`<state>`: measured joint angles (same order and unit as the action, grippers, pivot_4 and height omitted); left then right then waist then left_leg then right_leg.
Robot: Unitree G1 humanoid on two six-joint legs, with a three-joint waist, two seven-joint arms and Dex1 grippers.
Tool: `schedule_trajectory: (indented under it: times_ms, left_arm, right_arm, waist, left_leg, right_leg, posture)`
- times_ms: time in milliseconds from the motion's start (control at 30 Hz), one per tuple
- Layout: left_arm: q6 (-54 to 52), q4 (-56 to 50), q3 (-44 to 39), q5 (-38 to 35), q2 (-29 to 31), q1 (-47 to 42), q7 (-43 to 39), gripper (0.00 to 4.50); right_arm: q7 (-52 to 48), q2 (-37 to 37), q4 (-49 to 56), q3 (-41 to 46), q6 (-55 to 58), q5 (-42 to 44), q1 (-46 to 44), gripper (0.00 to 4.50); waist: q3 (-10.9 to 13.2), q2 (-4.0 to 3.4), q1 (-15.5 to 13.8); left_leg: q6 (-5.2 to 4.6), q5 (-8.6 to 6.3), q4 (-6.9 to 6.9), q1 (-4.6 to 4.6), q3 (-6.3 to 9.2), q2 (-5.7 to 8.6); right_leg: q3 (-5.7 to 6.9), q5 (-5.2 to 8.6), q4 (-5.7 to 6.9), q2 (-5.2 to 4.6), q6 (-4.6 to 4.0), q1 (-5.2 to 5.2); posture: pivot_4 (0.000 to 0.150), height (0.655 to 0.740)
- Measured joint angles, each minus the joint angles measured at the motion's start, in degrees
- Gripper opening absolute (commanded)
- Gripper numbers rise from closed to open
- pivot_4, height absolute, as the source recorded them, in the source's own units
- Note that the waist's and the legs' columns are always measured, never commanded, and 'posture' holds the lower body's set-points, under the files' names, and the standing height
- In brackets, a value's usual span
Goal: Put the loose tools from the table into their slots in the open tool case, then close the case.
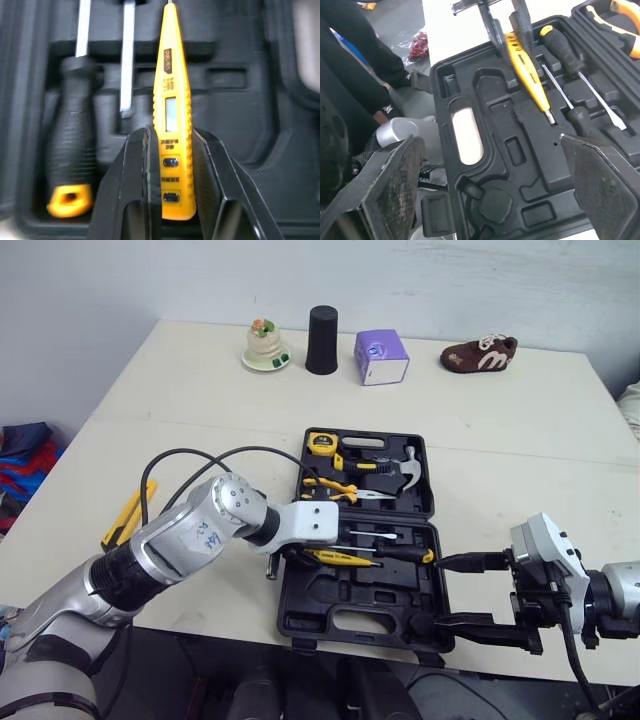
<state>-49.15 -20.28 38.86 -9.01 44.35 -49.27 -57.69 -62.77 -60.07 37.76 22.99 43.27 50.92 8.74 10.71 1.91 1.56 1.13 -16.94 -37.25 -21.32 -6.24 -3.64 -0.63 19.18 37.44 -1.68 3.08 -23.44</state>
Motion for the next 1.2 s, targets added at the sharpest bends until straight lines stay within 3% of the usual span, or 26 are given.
schedule_trajectory:
  times_ms: [200, 467, 533, 633, 800, 900, 1200]
  left_arm:
    - [-0.19, 0.45, -0.06, 1.35, -0.72, -0.08, -2.02, 0.51]
    - [-3.13, -0.07, -5.61, -0.96, -2.51, 2.02, -2.84, 4.21]
    - [-1.91, -0.35, -9.74, -3.22, -2.13, 5.53, -3.32, 4.44]
    - [3.47, 0.82, -16.65, -6.53, -5.36, 12.07, -2.42, 3.69]
    - [18.63, 10.56, -22.91, -7.4, -11.07, 19.37, -1.73, 1.28]
    - [21.69, 13.15, -23.14, -7.55, -12.86, 20.08, -2.72, 0.05]
    - [25.02, 15.73, -20.75, -5.37, -13.84, 20.13, -4.57, 0.05]
  right_arm:
    - [1.06, 0.49, 0.01, 0.01, -0.02, 0.0, 1.0, 4.5]
    - [1.64, 0.97, -0.04, -0.02, -0.55, 0.02, 0.77, 4.5]
    - [1.76, 1.03, -0.07, -0.01, -0.58, 0.01, 0.79, 4.5]
    - [1.96, 1.15, -0.18, -0.01, -0.67, -0.01, 0.72, 4.5]
    - [2.42, 1.91, -1.35, -0.08, -0.78, -0.29, -0.56, 4.5]
    - [2.43, 1.91, -1.79, -0.1, -0.78, -0.34, -0.89, 4.5]
    - [2.34, 1.91, -2.16, -0.1, -0.78, -1.5, -1.01, 4.5]
  waist:
    - [0.0, 0.0, -0.01]
    - [0.0, 0.0, 0.18]
    - [0.0, 0.0, 0.23]
    - [0.0, 0.0, -0.03]
    - [0.0, 0.02, -0.1]
    - [0.0, 0.01, -0.12]
    - [0.0, 0.01, 0.01]
  left_leg:
    - [-0.01, 0.02, -0.01, 0.0, 0.01, 0.0]
    - [0.17, 0.13, -0.01, 0.02, -0.01, -0.02]
    - [0.24, 0.17, 0.03, 0.08, -0.01, -0.06]
    - [0.25, 0.18, -0.04, 0.07, 0.04, -0.06]
    - [-0.1, 0.08, -0.12, 0.08, 0.05, 0.03]
    - [-0.14, 0.07, -0.11, 0.06, 0.06, 0.04]
    - [-0.11, 0.09, -0.04, 0.09, 0.05, 0.01]
  right_leg:
    - [-0.01, 0.0, 0.05, -0.01, 0.0, 0.0]
    - [-0.03, 0.0, 0.1, 0.0, 0.0, -0.01]
    - [-0.03, 0.02, 0.15, 0.01, -0.03, -0.02]
    - [0.03, 0.03, 0.22, -0.01, -0.05, 0.0]
    - [0.04, -0.07, 0.22, -0.1, 0.01, 0.06]
    - [0.05, -0.11, 0.22, -0.11, 0.01, 0.06]
    - [0.04, -0.1, 0.22, -0.07, 0.01, 0.05]
  posture:
    - [0.15, 0.7383]
    - [0.15, 0.7383]
    - [0.15, 0.7383]
    - [0.15, 0.7383]
    - [0.15, 0.7383]
    - [0.15, 0.7383]
    - [0.15, 0.7383]
